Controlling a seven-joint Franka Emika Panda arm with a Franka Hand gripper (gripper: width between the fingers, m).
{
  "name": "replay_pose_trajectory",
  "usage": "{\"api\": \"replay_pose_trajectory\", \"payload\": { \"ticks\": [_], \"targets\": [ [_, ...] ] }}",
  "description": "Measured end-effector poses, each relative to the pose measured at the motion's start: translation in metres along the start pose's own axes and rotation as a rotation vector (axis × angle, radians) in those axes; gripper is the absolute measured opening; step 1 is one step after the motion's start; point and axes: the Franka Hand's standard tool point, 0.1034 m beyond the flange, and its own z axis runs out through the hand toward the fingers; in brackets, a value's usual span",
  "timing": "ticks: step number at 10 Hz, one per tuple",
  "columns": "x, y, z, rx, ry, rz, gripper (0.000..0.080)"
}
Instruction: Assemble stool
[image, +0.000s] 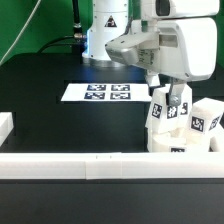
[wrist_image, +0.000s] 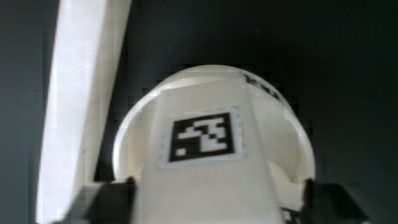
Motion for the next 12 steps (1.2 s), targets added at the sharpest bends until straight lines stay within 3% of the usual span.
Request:
{"api": "replay_pose_trajectory", "payload": {
  "ticks": [1, 5, 8, 12],
  "targets": [
    [-0.0002, 0.001, -0.0003, -0.001, 0.0, 0.003, 0.0337],
    [-0.0011, 0.0008, 0.0003, 0.0, 0.0, 0.079, 0.0337],
    [0.0008, 0.0, 0.0009, 0.01, 0.001, 0.371, 0.0337],
    [0.0061, 0.0005, 0.0014, -0.007, 0.015, 0.806, 0.0338]
  ]
}}
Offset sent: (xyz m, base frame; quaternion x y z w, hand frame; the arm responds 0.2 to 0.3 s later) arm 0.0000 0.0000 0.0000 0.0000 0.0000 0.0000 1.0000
